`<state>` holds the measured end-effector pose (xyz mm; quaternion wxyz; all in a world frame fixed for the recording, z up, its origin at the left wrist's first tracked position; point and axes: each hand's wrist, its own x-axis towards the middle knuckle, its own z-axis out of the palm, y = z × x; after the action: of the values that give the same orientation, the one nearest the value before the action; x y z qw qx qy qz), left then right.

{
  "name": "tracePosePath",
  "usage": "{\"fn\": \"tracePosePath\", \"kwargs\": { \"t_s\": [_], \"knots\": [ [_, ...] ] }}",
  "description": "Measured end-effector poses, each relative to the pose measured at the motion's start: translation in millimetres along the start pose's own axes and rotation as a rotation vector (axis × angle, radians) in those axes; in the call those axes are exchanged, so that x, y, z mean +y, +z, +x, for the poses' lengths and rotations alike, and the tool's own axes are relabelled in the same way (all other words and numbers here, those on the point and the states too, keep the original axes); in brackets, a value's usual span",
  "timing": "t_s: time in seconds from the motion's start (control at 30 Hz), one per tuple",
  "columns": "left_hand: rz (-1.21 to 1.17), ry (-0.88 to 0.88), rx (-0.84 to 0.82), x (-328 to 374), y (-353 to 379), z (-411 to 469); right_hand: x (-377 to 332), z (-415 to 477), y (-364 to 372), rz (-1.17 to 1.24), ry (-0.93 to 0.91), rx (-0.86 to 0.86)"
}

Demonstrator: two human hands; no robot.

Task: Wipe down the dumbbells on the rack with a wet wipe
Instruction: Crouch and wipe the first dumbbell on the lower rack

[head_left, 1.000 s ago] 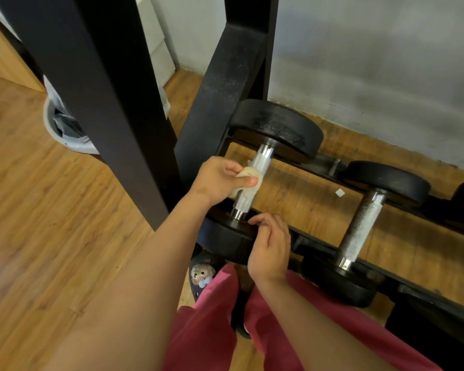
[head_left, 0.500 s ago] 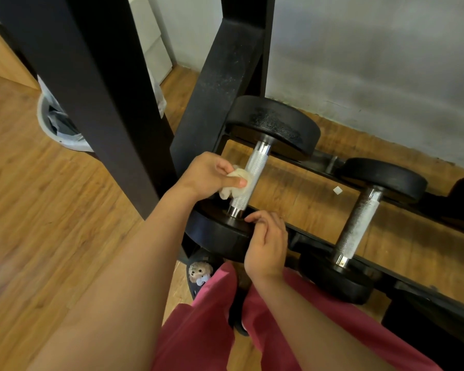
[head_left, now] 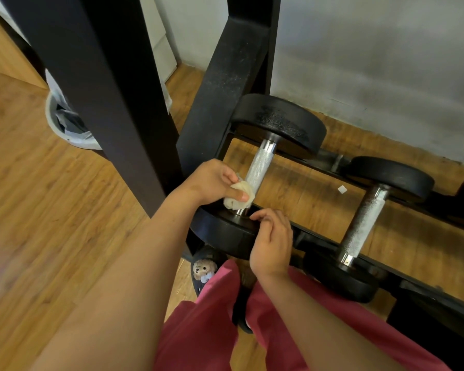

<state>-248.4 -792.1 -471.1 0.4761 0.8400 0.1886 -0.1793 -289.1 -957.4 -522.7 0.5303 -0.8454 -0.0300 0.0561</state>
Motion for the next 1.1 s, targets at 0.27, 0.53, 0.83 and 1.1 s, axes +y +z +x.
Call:
{"fn": "tracePosePath", "kwargs": {
  "t_s": [0.27,0.53,0.83,1.1],
  "knots": [
    [0.17,-0.035,-0.091,-4,1,-5,1,1,1,-0.003,-0.001,0.002],
    [0.162,-0.031,-0.137,-5,-7,-5,0,0,0,-0.008,-0.003,0.002],
    [0.194,-0.004,-0.105,-5,-5,-6,1,1,1,-0.025,-0.008,-0.001],
    [0.016,-0.004,-0.054,-11,-3,-6,1,1,1,-0.011,-0.019,0.004]
  ]
}}
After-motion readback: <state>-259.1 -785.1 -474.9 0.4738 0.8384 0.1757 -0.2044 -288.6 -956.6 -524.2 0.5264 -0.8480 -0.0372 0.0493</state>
